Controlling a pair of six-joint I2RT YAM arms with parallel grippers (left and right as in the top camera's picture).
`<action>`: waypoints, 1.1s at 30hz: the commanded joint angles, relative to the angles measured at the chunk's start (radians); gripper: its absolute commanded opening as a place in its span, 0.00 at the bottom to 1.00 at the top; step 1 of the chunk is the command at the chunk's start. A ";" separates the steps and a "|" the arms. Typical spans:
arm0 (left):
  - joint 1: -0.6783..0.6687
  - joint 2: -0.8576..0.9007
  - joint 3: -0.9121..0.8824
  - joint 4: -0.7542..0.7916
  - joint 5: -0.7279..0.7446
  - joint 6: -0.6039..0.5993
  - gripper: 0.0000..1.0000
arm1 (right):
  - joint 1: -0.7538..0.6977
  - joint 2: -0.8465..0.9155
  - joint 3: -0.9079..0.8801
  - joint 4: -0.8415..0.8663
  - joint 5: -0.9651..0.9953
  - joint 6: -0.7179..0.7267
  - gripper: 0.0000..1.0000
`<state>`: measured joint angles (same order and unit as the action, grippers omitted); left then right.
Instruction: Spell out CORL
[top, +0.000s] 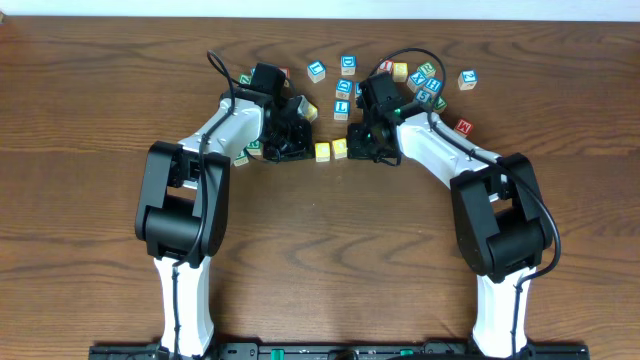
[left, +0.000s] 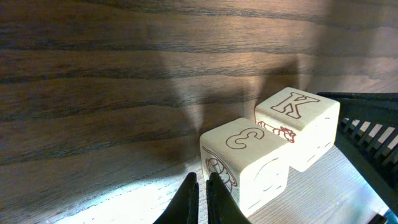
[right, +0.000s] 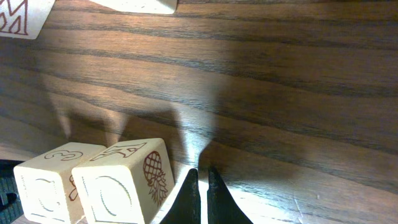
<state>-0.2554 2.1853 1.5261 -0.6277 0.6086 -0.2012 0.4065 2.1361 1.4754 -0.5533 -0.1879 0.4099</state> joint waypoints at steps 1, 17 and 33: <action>0.003 0.020 -0.004 -0.002 0.024 0.025 0.08 | -0.008 0.003 -0.007 -0.003 -0.023 0.012 0.01; 0.001 0.020 -0.004 0.051 0.024 0.020 0.07 | 0.002 0.003 -0.007 -0.010 -0.029 0.000 0.01; 0.002 0.020 -0.004 0.058 0.024 0.016 0.07 | 0.034 0.003 -0.007 -0.034 -0.029 -0.007 0.01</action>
<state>-0.2554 2.1853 1.5261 -0.5743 0.6228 -0.2012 0.4328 2.1361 1.4754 -0.5819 -0.2104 0.4095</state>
